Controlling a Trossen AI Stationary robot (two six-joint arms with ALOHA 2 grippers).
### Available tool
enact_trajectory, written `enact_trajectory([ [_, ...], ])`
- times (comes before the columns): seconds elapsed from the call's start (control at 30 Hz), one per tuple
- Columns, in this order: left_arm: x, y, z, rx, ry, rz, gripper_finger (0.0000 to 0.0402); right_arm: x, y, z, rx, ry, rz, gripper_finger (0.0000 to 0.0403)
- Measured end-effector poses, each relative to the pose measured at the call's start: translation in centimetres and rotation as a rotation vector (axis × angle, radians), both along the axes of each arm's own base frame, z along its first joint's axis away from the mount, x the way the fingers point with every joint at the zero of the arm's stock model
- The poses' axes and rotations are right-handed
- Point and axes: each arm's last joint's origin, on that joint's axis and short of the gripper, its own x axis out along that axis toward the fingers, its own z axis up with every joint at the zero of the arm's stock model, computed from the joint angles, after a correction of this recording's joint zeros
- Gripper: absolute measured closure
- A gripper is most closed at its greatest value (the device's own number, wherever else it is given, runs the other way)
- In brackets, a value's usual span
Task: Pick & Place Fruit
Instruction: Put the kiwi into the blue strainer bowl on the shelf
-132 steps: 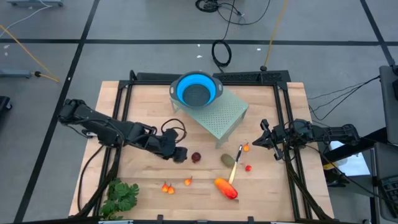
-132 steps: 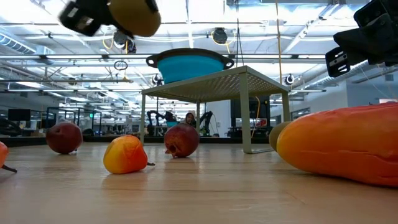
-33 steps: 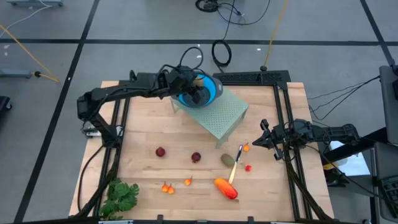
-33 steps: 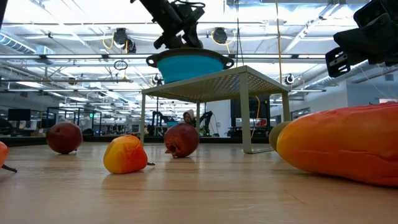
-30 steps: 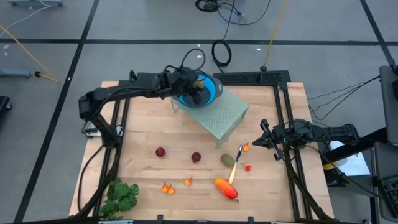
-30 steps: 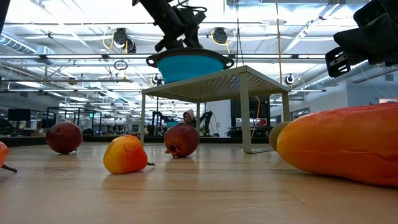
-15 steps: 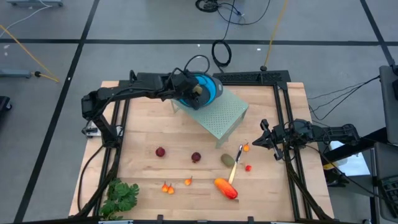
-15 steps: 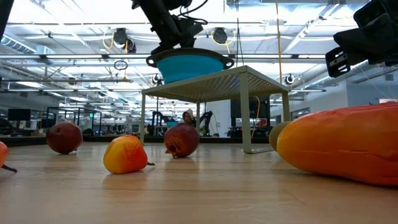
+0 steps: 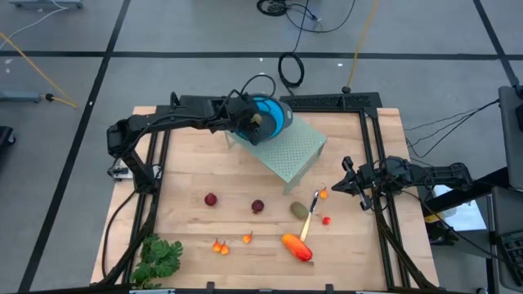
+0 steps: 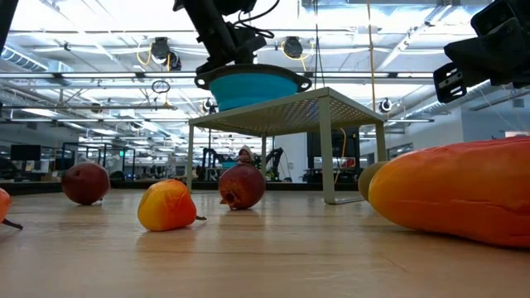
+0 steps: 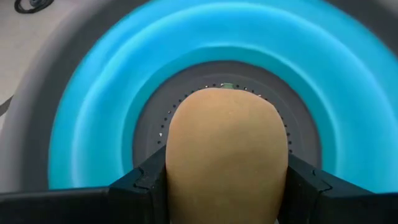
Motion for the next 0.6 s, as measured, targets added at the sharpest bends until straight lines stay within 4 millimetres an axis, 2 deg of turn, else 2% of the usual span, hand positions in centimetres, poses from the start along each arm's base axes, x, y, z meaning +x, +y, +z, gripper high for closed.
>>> enact_trajectory([
  [0.6, -0.1, -0.03, -0.08, -0.003, 0.014, -0.001, 0.0203, 0.0, 0.0, 0.0, 0.0, 0.0, 0.0, 0.0403],
])
